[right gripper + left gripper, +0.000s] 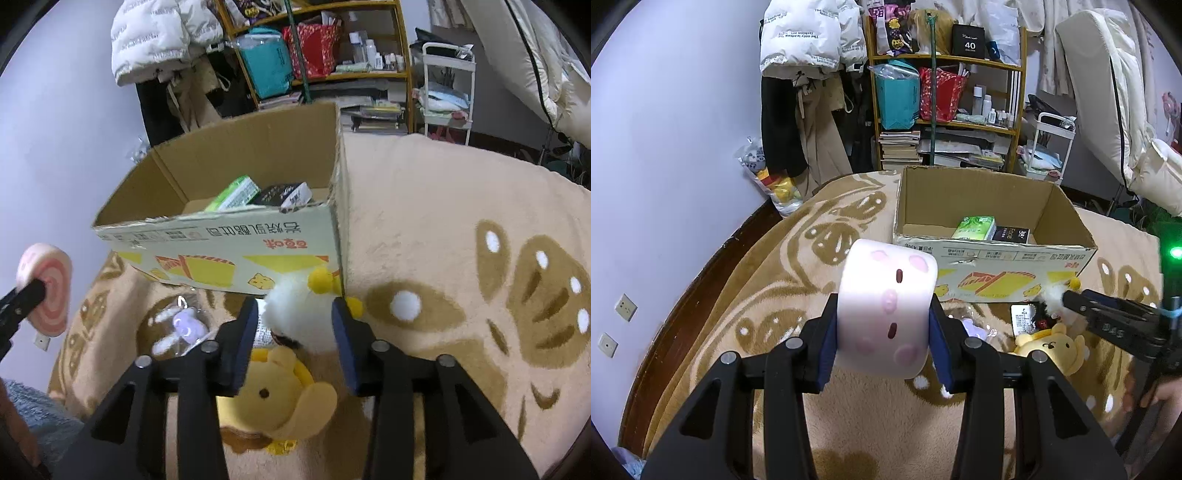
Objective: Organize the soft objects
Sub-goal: 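Lift both plushes and carry them over the cardboard box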
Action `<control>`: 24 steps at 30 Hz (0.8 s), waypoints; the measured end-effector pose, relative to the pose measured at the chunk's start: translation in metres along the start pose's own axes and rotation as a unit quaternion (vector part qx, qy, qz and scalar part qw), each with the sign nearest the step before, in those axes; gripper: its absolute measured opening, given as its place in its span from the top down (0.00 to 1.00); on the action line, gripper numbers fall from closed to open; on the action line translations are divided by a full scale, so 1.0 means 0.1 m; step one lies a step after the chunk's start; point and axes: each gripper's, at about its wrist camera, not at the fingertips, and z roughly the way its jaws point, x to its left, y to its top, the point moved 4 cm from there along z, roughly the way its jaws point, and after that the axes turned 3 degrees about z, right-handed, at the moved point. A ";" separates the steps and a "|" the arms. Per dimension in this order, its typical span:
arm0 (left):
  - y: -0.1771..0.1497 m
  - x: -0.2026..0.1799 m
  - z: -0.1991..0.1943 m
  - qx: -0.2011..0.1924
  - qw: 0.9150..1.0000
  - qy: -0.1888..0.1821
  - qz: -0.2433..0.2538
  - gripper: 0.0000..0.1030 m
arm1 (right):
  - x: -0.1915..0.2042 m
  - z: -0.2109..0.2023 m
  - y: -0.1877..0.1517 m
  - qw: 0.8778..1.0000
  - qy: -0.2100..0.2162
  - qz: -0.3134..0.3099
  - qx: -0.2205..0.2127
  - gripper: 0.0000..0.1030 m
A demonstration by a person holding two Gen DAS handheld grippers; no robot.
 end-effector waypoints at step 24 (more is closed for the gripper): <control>-0.02 0.00 0.10 0.008 1.000 0.002 0.000 0.59 | -0.04 0.29 -0.03 0.999 -0.017 0.021 0.016 0.82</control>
